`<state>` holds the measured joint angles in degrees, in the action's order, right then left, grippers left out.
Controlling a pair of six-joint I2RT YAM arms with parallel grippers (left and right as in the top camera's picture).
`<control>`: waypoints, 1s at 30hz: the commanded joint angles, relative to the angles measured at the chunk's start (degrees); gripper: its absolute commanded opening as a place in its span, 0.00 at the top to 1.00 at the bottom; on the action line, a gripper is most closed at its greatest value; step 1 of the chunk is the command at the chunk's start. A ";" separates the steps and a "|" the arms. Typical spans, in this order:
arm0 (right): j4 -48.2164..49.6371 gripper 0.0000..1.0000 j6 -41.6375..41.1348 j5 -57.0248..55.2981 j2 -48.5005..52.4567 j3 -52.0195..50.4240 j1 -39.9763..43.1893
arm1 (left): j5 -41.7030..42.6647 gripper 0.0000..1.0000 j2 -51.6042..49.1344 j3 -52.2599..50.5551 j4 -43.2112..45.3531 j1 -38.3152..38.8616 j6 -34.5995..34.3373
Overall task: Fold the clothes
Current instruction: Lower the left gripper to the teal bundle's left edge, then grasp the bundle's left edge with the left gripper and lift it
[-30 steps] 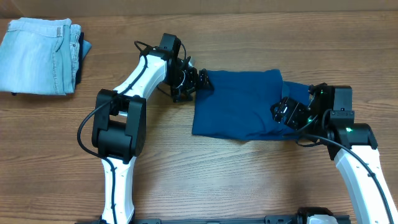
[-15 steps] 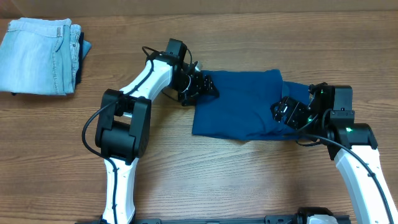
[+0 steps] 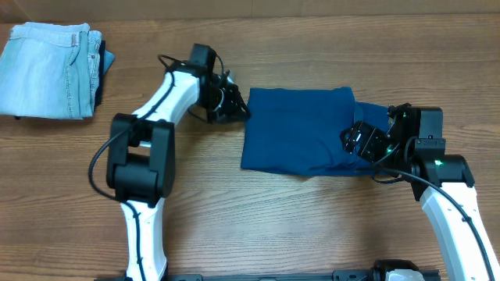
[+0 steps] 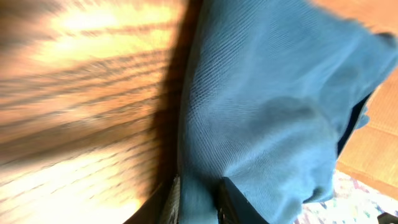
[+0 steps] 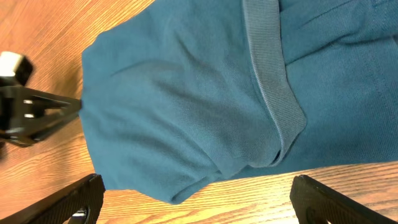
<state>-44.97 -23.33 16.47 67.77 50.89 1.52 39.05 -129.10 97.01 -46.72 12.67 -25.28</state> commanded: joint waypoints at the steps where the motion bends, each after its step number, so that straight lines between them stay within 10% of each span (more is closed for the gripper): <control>1: 0.48 0.00 0.85 -0.35 -0.17 0.98 0.22 | -2.67 0.77 6.54 -0.48 -0.04 -1.03 2.69; 16: -0.28 0.00 0.81 -0.31 1.97 0.94 0.22 | -9.66 0.31 8.48 -0.48 -3.54 2.47 5.29; 30: -0.66 0.00 0.81 -0.28 2.01 0.94 0.22 | -12.13 0.25 8.46 -8.17 0.90 2.75 2.67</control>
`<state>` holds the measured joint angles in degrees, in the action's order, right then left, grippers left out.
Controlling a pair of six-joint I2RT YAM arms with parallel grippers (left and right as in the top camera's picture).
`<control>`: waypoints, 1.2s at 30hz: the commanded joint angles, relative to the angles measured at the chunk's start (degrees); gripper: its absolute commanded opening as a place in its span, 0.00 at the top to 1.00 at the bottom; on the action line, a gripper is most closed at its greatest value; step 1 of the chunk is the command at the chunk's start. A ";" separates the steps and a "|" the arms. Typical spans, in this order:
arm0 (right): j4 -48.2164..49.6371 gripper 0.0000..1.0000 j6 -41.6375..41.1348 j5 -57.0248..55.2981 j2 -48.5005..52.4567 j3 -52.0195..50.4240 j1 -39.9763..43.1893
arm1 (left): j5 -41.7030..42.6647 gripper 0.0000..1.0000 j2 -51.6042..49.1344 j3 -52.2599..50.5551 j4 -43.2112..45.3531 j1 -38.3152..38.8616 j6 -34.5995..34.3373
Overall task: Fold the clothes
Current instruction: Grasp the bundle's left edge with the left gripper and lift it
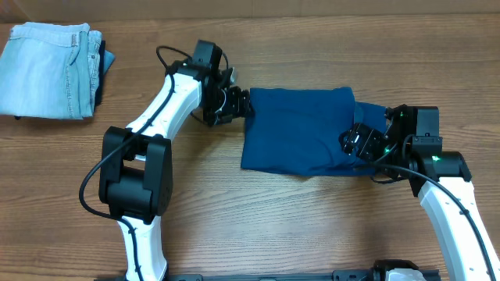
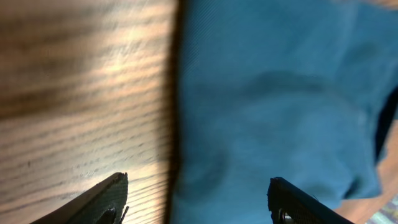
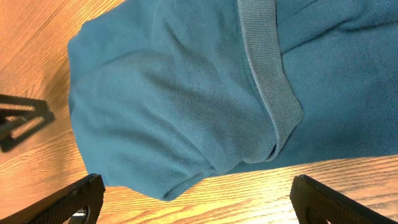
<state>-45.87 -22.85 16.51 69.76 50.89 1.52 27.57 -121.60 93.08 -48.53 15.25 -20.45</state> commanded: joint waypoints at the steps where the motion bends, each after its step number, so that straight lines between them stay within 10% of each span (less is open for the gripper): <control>1: 0.17 0.00 0.33 -0.33 0.02 0.94 0.22 | 0.04 0.26 0.96 -5.18 3.87 0.24 -2.49; 24: -0.20 0.00 0.33 -0.33 0.02 0.94 0.22 | 2.32 0.34 0.96 -9.81 14.27 5.40 -4.46; 36: 0.09 0.04 1.49 -0.37 -0.04 0.98 0.24 | 1.25 0.88 1.44 -9.92 15.52 4.52 -1.95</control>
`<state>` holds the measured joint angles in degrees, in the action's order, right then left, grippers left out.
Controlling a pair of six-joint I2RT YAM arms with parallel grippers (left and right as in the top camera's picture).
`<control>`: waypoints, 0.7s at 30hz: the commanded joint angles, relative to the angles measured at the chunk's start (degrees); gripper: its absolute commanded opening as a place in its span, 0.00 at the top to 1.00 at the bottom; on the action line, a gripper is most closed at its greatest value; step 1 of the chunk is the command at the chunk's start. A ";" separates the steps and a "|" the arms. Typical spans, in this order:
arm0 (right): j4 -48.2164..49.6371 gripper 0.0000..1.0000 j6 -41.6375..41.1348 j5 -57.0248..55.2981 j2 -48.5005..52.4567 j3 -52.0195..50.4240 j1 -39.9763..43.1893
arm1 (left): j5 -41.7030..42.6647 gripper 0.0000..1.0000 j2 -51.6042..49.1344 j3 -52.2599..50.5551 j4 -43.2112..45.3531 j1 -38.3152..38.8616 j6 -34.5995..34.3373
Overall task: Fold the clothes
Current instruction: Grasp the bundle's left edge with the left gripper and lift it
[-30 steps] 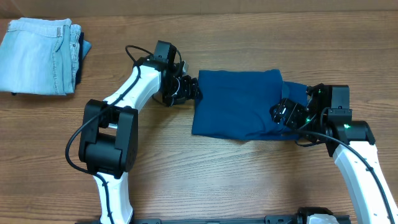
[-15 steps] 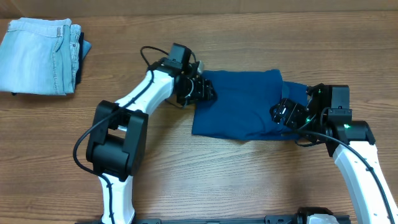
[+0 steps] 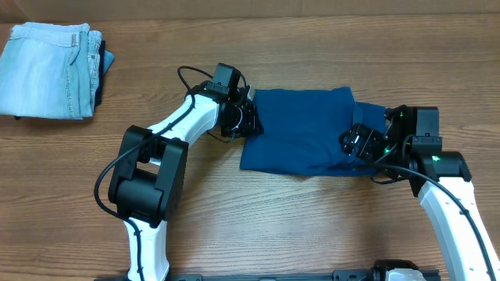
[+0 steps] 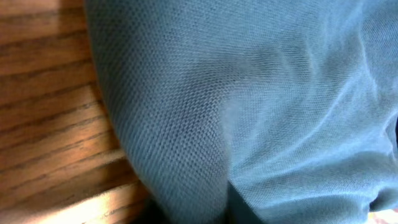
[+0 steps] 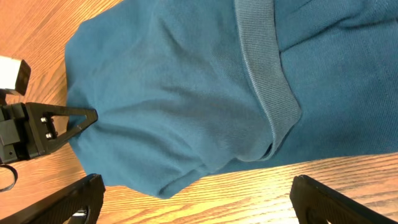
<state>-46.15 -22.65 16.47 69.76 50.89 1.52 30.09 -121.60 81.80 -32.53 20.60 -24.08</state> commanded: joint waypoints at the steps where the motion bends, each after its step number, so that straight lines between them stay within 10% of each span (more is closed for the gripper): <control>1: 0.63 0.05 1.84 -0.33 -0.22 1.05 0.24 | -1.68 0.91 1.88 2.12 -1.03 -0.90 1.90; 21: -0.76 0.00 5.11 -6.82 -5.49 8.68 0.35 | -12.76 0.96 11.19 23.50 -24.39 1.66 6.10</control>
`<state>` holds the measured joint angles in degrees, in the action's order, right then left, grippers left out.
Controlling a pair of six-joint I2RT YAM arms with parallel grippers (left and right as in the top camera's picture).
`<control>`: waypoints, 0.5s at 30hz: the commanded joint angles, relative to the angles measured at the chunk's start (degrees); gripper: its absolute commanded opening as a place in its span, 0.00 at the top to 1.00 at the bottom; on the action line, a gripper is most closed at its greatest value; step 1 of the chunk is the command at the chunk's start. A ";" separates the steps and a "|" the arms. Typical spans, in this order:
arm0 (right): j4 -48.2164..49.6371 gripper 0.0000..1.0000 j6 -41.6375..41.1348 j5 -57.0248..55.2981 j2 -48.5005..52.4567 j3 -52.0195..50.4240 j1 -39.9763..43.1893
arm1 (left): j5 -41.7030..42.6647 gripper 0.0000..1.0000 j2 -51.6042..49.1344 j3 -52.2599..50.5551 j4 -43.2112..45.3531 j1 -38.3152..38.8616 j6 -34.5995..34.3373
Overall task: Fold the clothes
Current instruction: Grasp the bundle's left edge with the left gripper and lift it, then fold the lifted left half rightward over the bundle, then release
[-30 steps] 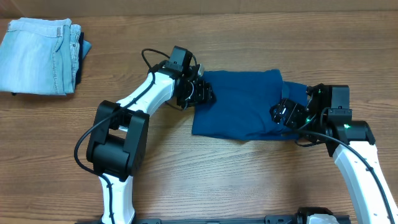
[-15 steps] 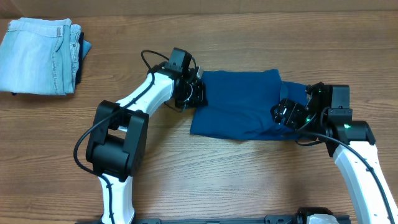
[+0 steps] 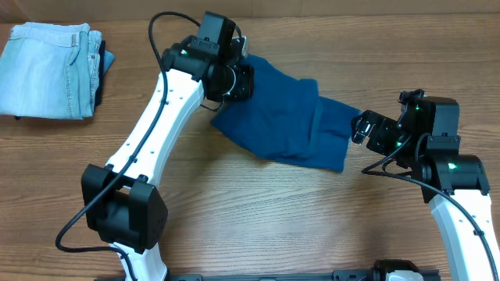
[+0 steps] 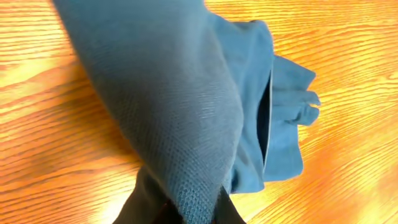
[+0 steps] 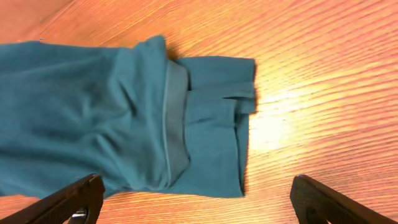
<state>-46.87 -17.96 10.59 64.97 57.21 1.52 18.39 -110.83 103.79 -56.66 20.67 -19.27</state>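
A dark blue garment lies folded and slanted across the table's middle, its upper left end lifted. My left gripper is shut on that end; the cloth drapes down from the jaws in the left wrist view. My right gripper stands open just right of the garment's lower right end, touching nothing. In the right wrist view the ribbed band and the free end show ahead of the wide-apart fingers.
A folded stack of light blue jeans lies at the table's far left corner. Bare wooden tabletop runs along the front. The left arm arches across the middle left.
My left gripper was at the garment's left edge on the table; now it holds that edge up and further back. The garment has shifted left and slanted. My right gripper has backed off to the right.
My left gripper was shut at the garment's upper left corner, then open beside the left edge, then pressed into the cloth lower on that edge. Now it is shut on the cloth and raised. My right gripper stayed open over the right end, now clear of it.
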 commanded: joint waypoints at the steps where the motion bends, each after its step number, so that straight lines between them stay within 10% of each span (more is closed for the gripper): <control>1: -0.07 0.00 0.42 -0.96 -0.70 2.56 0.57 | -1.05 0.96 0.42 1.51 -0.24 2.36 1.29; 15: -2.91 0.00 1.92 -1.60 -0.81 7.82 3.50 | -13.00 0.94 -3.23 1.49 4.66 19.54 0.92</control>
<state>-49.32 -16.88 9.91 64.97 62.28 4.62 7.35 -111.11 103.81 -53.36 37.98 -19.25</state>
